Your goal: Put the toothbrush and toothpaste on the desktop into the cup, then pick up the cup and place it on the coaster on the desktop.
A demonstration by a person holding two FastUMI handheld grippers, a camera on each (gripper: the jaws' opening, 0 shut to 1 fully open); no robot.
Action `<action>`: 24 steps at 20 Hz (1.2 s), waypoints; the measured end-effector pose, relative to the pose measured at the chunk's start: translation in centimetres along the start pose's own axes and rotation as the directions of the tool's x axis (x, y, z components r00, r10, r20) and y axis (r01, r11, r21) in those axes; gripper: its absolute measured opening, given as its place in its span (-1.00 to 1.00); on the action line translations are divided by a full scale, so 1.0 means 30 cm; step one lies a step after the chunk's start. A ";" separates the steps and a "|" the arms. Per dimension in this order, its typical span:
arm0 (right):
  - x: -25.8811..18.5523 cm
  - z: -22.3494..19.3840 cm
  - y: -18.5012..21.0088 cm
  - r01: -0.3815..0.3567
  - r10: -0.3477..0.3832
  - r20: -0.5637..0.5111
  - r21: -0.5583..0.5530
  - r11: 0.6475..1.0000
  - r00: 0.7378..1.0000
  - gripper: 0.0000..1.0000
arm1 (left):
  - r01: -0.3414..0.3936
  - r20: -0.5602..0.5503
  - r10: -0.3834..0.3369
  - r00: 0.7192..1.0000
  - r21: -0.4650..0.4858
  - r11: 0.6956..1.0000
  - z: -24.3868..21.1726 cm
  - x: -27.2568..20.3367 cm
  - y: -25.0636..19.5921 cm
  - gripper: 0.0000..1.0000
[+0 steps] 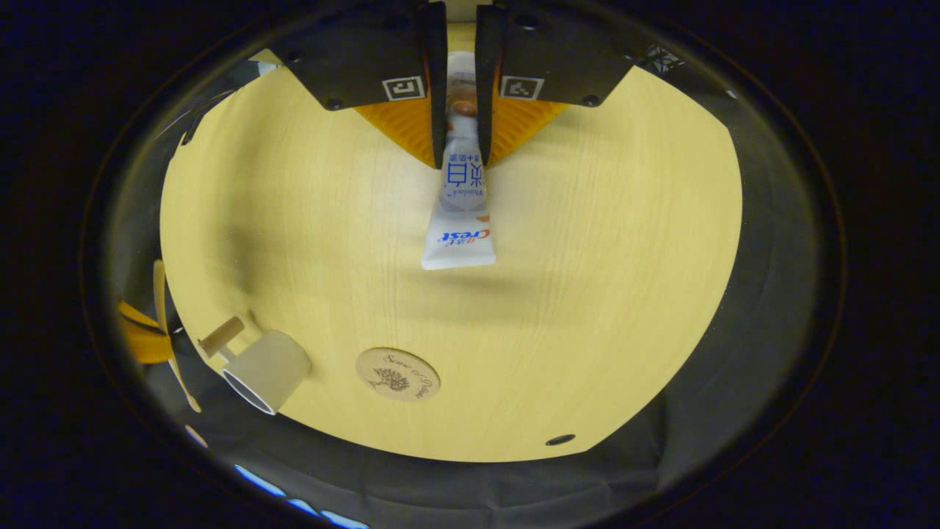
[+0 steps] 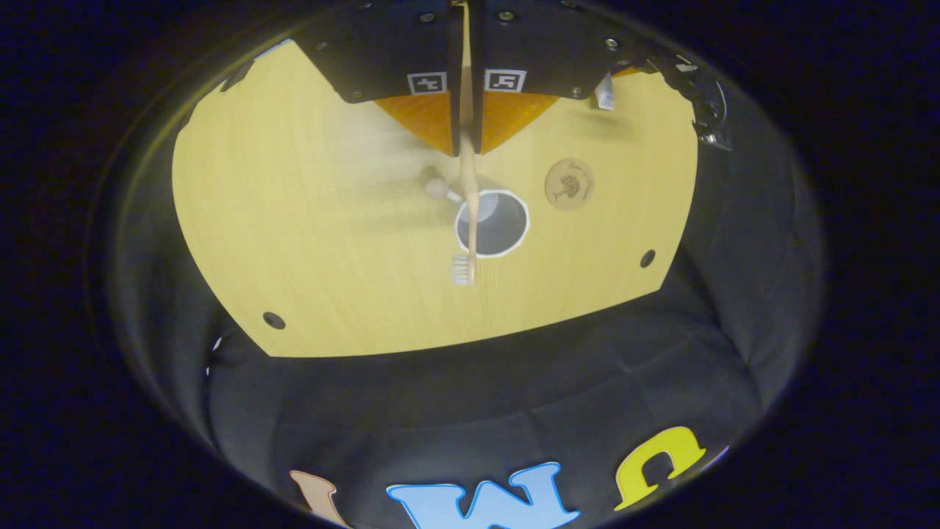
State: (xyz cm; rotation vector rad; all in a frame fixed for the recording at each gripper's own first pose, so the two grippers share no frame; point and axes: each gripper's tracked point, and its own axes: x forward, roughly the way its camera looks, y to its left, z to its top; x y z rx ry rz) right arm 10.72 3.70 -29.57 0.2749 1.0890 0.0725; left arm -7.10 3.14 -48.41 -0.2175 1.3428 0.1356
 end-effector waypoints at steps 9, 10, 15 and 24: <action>0.197 0.301 0.056 -0.027 0.021 0.138 0.040 0.999 0.990 -0.92 | -0.037 0.025 0.039 0.999 -0.079 0.996 -0.084 -0.123 0.124 -0.54; 0.221 0.316 0.053 -0.022 0.015 0.145 0.042 0.999 0.989 -0.92 | -0.046 0.024 0.049 0.999 -0.095 0.994 -0.100 -0.135 0.145 -0.53; 0.303 0.315 0.059 -0.010 0.009 0.170 0.009 1.000 0.985 -0.92 | -0.105 0.024 0.110 0.994 -0.161 0.981 -0.145 -0.186 0.231 -0.54; 0.287 0.238 0.076 -0.069 0.066 0.198 0.007 0.998 0.978 -0.70 | -0.120 0.052 0.131 0.990 -0.178 0.977 -0.104 -0.213 0.237 -0.54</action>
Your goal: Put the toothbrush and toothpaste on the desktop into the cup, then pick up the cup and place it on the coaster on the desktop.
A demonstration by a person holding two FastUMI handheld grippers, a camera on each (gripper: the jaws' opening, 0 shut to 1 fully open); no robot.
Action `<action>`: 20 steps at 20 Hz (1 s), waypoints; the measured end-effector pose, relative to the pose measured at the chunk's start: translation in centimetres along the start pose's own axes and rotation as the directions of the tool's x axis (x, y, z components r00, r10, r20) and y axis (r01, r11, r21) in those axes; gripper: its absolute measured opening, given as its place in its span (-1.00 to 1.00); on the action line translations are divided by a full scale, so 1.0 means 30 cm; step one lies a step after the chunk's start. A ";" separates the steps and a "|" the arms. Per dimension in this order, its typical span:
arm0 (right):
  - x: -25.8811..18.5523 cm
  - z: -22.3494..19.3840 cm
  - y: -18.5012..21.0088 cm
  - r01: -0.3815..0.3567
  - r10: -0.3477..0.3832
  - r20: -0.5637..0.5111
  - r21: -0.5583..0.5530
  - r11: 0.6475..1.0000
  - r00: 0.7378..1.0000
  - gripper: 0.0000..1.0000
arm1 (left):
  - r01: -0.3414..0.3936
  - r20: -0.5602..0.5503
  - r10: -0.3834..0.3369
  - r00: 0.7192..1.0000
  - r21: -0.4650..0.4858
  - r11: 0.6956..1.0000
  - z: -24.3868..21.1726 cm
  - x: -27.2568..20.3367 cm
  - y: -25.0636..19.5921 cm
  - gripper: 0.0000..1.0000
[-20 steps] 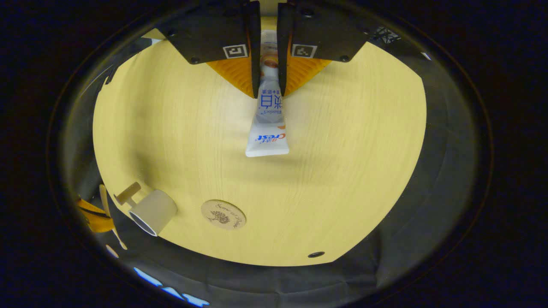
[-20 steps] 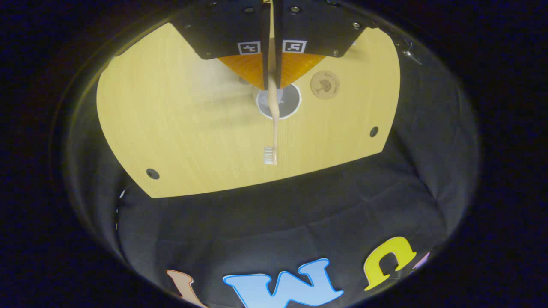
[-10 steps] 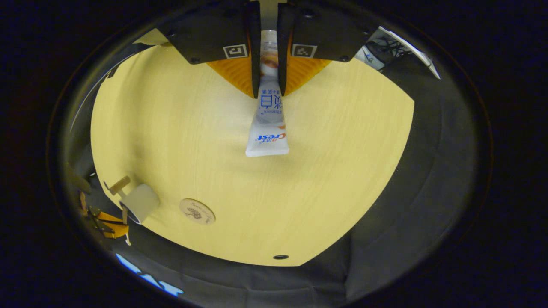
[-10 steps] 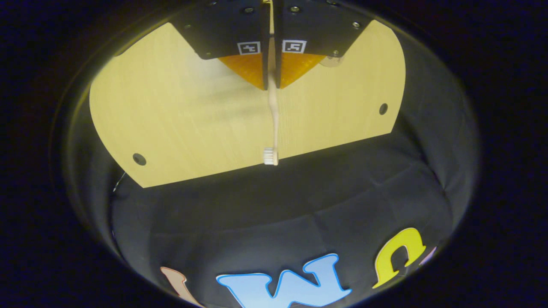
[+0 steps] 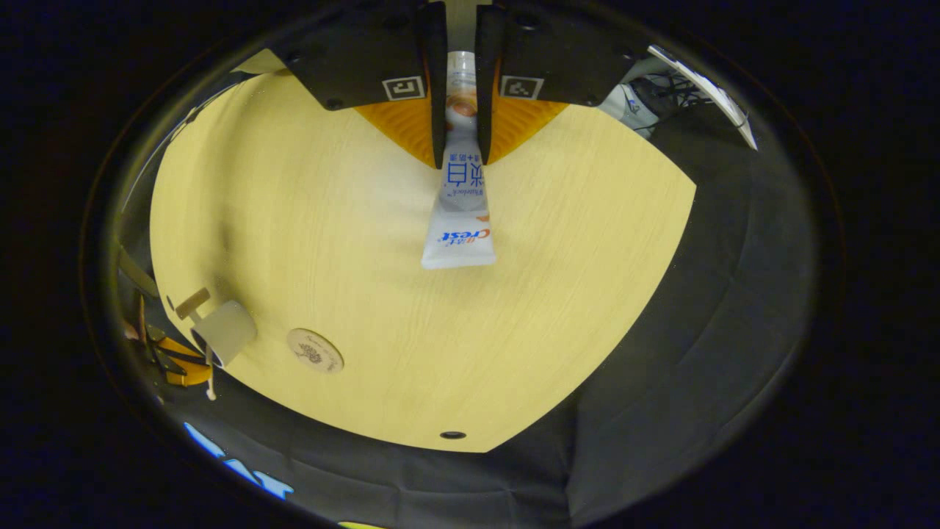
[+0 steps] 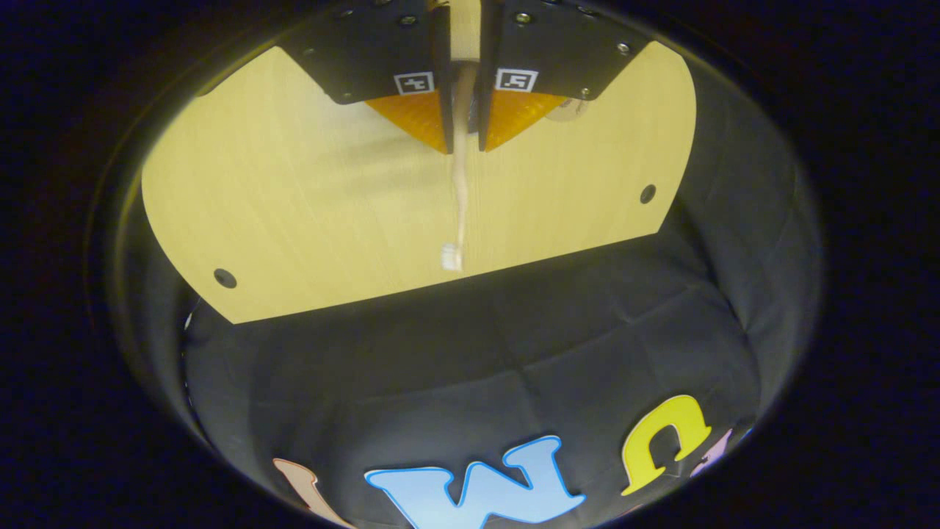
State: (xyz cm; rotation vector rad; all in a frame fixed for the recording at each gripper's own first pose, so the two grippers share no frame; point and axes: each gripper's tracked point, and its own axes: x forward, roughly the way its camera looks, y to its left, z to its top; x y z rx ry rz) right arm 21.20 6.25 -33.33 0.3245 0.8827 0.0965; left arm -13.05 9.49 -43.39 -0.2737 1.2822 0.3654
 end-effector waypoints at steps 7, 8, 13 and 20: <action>-0.119 -0.040 -0.052 -0.008 0.008 0.009 0.001 1.000 1.000 -0.69 | 0.043 0.031 -0.045 0.999 0.053 0.998 0.032 0.000 -0.085 -0.53; -0.139 -0.062 -0.072 -0.002 0.001 0.005 0.006 1.000 1.000 -0.68 | 0.047 0.038 -0.049 0.998 0.061 0.997 0.041 -0.004 -0.092 -0.54; -0.238 -0.195 -0.162 0.022 -0.021 -0.031 0.030 0.999 0.999 -0.68 | 0.082 0.117 -0.097 0.988 0.121 0.989 0.131 -0.039 -0.175 -0.54; -0.391 -0.350 -0.265 0.063 -0.060 -0.051 0.063 0.996 0.997 -0.68 | 0.140 0.283 -0.239 0.929 0.327 0.935 0.356 -0.153 -0.451 -0.54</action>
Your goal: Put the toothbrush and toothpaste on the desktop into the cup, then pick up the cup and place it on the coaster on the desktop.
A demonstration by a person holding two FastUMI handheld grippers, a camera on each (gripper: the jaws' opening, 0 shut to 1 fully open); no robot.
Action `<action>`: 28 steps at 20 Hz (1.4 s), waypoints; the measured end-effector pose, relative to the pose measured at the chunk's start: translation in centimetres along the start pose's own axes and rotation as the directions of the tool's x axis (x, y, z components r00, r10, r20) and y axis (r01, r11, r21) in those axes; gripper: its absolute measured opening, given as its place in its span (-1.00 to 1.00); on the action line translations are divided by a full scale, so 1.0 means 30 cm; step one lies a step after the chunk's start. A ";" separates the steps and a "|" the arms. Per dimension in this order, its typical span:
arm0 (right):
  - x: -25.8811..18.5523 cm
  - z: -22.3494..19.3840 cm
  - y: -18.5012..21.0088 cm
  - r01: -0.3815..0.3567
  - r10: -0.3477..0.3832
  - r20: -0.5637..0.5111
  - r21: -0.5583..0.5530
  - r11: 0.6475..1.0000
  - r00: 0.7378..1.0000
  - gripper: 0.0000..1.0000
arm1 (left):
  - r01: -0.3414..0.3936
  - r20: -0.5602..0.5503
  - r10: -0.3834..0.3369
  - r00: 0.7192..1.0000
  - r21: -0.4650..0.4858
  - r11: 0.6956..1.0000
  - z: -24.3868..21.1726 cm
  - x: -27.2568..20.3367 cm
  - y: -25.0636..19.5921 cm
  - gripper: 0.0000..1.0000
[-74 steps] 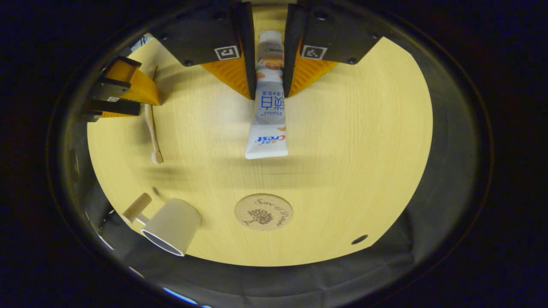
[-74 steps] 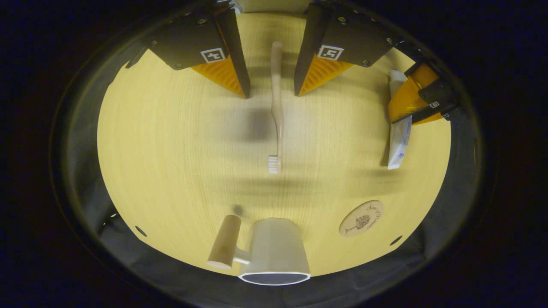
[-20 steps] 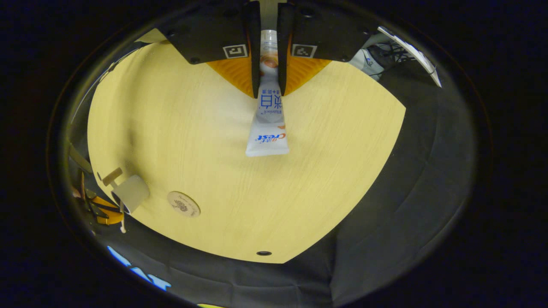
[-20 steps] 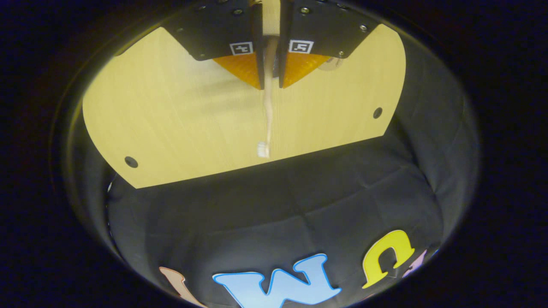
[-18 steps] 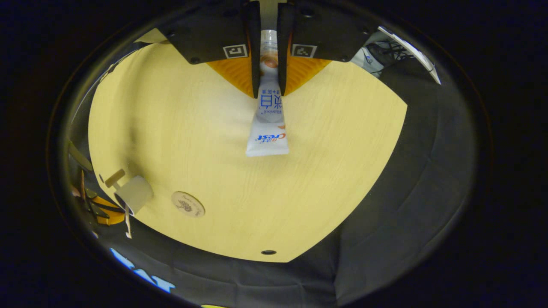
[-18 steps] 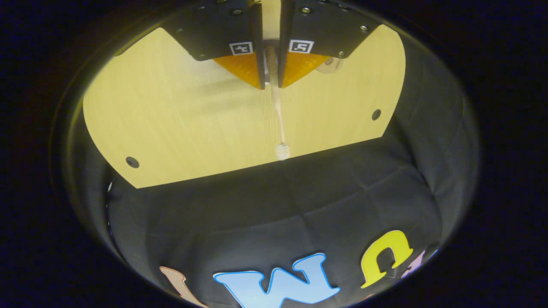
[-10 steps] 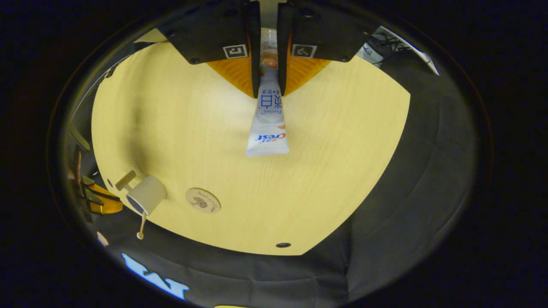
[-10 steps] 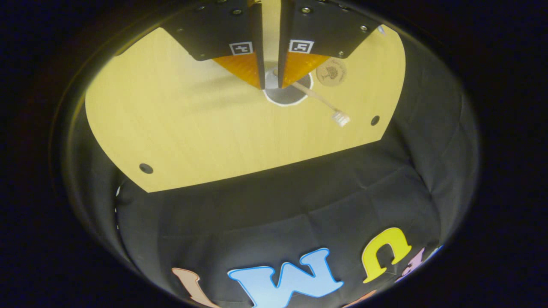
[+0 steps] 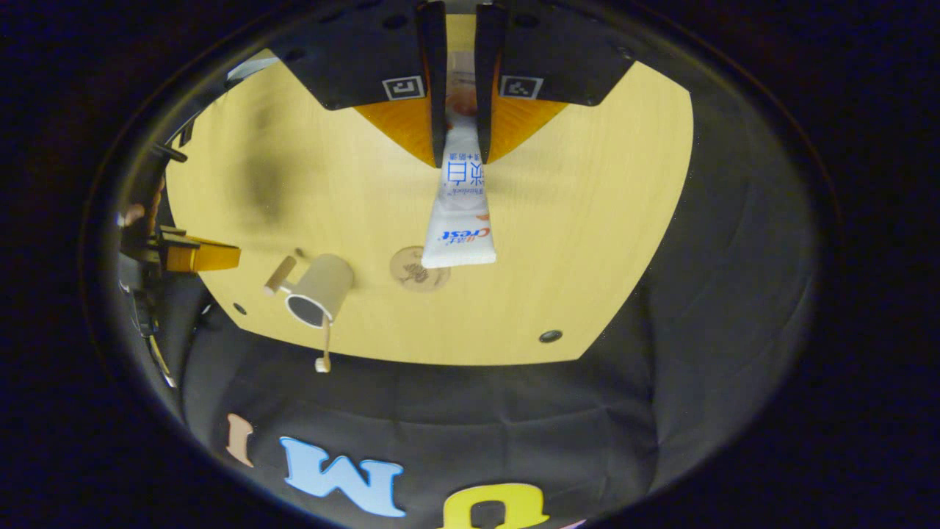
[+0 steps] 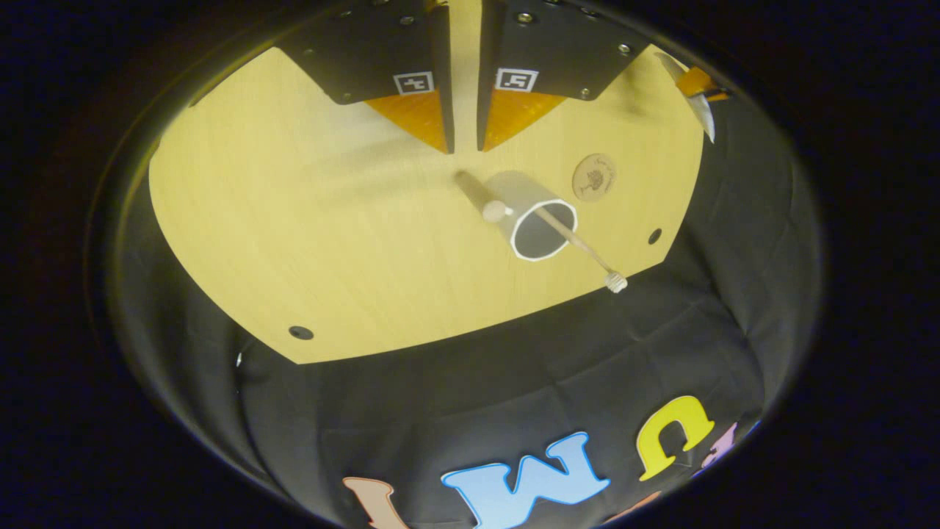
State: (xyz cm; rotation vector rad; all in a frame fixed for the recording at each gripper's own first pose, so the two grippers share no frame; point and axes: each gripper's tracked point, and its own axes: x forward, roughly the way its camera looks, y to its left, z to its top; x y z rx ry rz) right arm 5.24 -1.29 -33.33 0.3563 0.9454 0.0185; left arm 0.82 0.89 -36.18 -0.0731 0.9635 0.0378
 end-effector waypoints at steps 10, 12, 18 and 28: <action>-0.161 -0.053 -0.201 0.091 -0.096 0.051 0.093 0.992 0.994 -0.68 | 0.184 0.104 -0.223 0.969 0.292 0.939 0.316 0.096 -0.441 -0.55; -0.180 -0.075 -0.242 0.114 -0.119 0.042 0.113 0.987 0.992 -0.77 | 0.203 0.119 -0.257 0.959 0.344 0.917 0.374 0.123 -0.527 -0.55; -0.232 -0.113 -0.336 0.168 -0.174 0.021 0.162 0.972 0.985 -0.68 | 0.237 0.147 -0.332 0.932 0.446 0.863 0.486 0.193 -0.703 -0.55; -0.272 -0.169 -0.371 0.190 -0.191 -0.021 0.244 0.951 0.981 -0.68 | 0.174 0.238 -0.353 0.905 0.550 0.817 0.687 0.365 -0.834 -0.55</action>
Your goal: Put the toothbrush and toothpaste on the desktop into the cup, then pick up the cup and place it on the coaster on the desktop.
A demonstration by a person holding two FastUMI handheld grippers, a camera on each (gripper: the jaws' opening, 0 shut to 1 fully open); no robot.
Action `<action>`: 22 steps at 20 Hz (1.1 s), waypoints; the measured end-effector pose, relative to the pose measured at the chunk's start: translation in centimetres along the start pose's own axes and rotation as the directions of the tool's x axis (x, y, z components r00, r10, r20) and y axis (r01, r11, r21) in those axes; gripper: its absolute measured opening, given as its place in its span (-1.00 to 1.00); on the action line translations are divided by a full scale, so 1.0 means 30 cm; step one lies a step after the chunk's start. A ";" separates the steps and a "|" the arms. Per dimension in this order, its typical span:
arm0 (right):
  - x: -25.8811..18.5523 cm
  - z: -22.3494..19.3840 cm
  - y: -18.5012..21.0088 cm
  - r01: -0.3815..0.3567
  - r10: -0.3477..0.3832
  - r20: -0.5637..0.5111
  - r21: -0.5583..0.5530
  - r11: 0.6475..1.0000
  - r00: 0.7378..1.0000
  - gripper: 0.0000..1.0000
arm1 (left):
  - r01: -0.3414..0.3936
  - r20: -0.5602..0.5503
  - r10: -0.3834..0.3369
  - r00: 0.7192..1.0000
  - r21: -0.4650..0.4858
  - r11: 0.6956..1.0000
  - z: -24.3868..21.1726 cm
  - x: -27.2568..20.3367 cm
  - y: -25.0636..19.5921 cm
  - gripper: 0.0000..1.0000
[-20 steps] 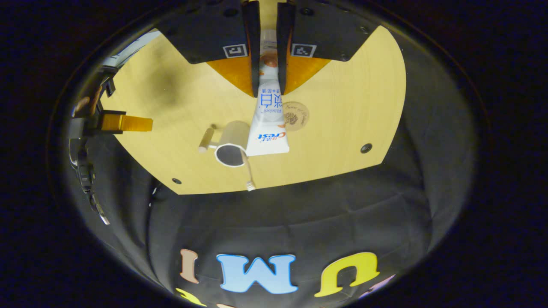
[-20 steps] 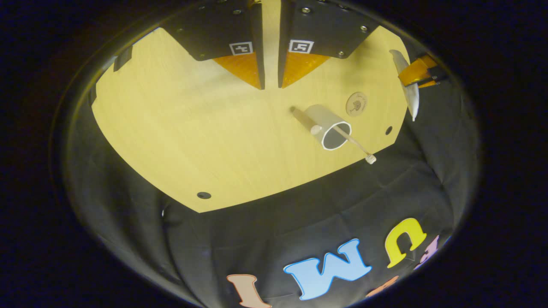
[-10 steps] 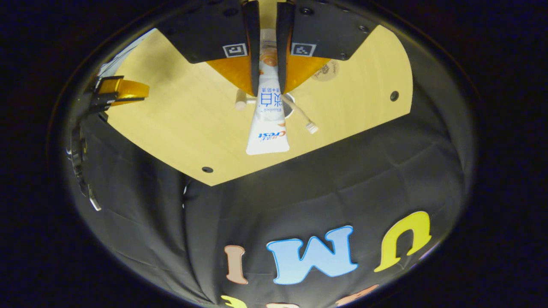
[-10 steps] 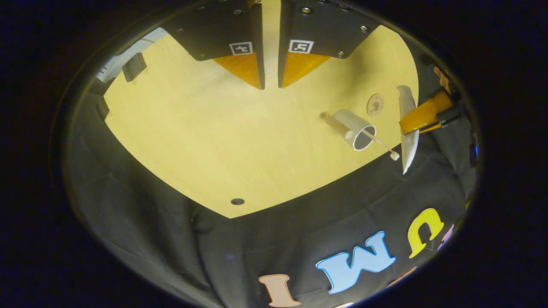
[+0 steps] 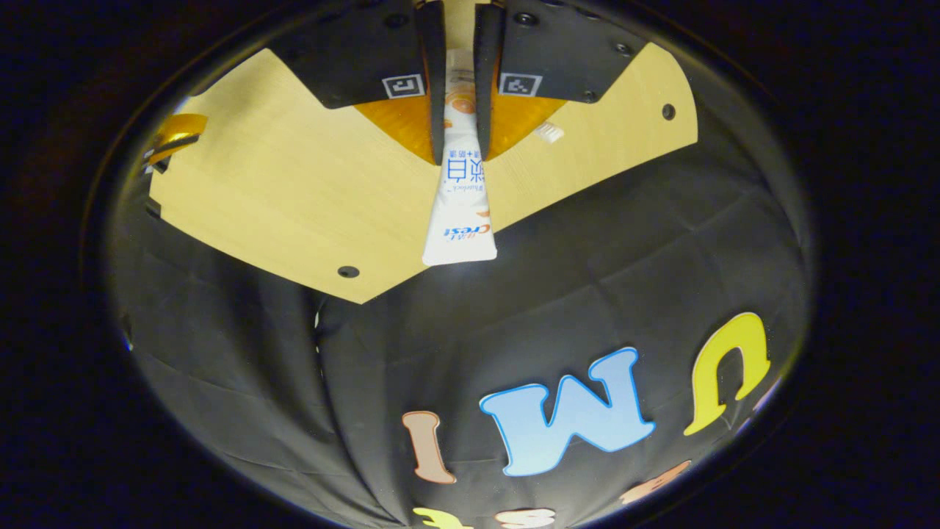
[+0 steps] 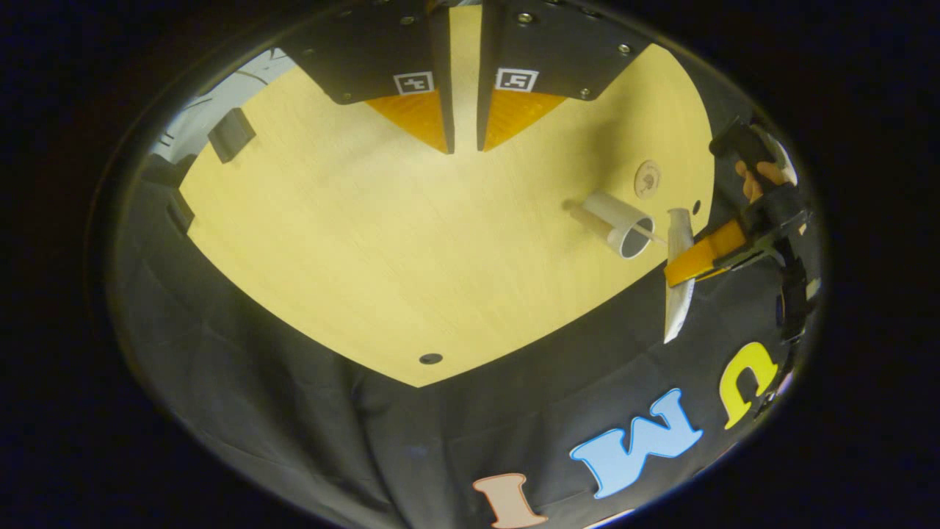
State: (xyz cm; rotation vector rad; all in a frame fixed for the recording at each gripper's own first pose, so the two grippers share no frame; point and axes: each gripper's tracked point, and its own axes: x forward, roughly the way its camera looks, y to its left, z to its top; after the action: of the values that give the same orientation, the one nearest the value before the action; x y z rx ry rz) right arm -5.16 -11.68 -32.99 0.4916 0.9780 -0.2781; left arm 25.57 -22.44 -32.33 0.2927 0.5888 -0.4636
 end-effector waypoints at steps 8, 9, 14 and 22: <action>-0.023 -0.016 -0.097 0.059 -0.059 -0.015 0.030 0.998 0.998 -0.68 | -0.013 -0.019 0.012 1.000 -0.028 1.000 -0.051 0.138 0.023 -0.54; -0.022 -0.016 -0.106 0.064 -0.064 -0.015 0.037 0.997 0.998 -0.68 | -0.021 -0.025 0.020 0.999 -0.035 0.999 -0.061 0.152 0.031 -0.54; -0.016 -0.019 -0.120 0.071 -0.070 -0.022 0.054 0.996 0.997 -0.68 | -0.086 -0.042 0.083 0.996 -0.057 0.995 -0.114 0.180 0.058 -0.55; 0.000 -0.006 -0.093 0.047 -0.047 -0.027 0.021 0.999 0.999 -0.60 | -0.134 -0.055 0.131 0.990 -0.071 0.988 -0.176 0.182 0.048 -0.36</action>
State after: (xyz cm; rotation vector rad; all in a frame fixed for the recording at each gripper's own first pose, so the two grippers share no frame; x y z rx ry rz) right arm -6.51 -13.98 -33.83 0.4932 1.0145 -0.3249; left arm 27.85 -20.96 -39.58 0.2714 0.6296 -0.3062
